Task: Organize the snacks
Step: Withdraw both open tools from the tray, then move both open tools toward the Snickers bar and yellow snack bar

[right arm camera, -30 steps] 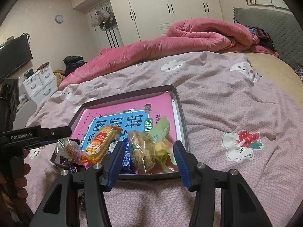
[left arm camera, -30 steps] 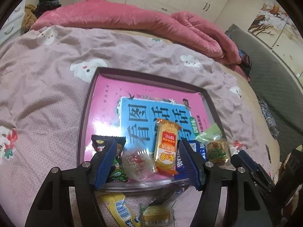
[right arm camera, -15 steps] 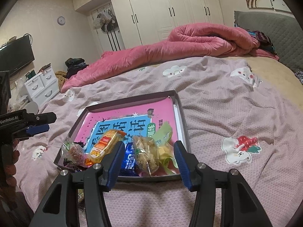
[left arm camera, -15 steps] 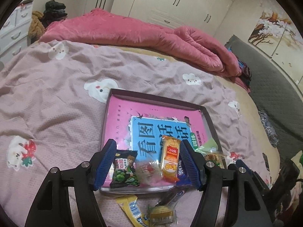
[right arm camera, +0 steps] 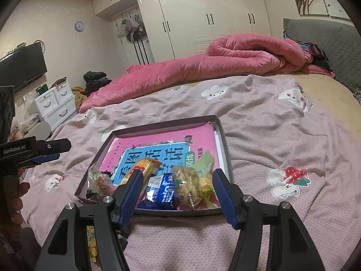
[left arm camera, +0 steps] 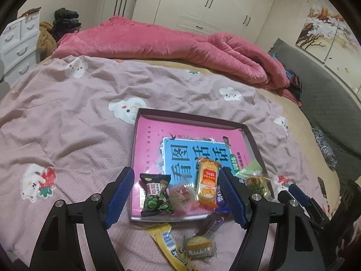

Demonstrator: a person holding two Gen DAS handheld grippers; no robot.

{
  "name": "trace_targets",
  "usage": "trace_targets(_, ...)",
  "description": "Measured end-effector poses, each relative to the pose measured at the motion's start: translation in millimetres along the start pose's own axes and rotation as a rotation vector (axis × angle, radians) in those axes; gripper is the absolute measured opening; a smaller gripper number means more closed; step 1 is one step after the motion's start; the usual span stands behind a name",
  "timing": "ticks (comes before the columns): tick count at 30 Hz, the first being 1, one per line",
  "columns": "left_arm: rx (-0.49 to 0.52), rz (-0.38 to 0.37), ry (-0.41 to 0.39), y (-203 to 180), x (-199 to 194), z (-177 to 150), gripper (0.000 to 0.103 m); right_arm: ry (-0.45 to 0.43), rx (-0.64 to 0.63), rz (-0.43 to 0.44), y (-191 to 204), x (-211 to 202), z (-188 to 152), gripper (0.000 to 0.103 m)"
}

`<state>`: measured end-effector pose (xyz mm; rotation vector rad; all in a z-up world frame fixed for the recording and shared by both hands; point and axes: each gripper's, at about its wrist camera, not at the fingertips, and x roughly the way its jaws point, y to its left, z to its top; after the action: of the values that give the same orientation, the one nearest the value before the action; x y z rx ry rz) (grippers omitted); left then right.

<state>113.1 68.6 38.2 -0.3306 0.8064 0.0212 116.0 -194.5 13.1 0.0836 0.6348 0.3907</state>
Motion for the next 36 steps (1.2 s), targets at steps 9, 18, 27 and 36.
trace_targets(9,0.017,0.000,0.020,2,-7,-14,0.078,0.021,-0.034,0.033,17,-5,-7,0.064)
trace_targets(18,0.041,-0.002,0.042,1,-10,-24,0.078,0.049,-0.060,0.059,28,-9,-17,0.064)
trace_targets(27,0.075,-0.008,0.074,-5,-10,-39,0.078,0.092,-0.099,0.081,40,-11,-29,0.065)
trace_targets(36,0.107,-0.010,0.101,-12,-9,-48,0.078,0.125,-0.118,0.100,48,-13,-40,0.065)
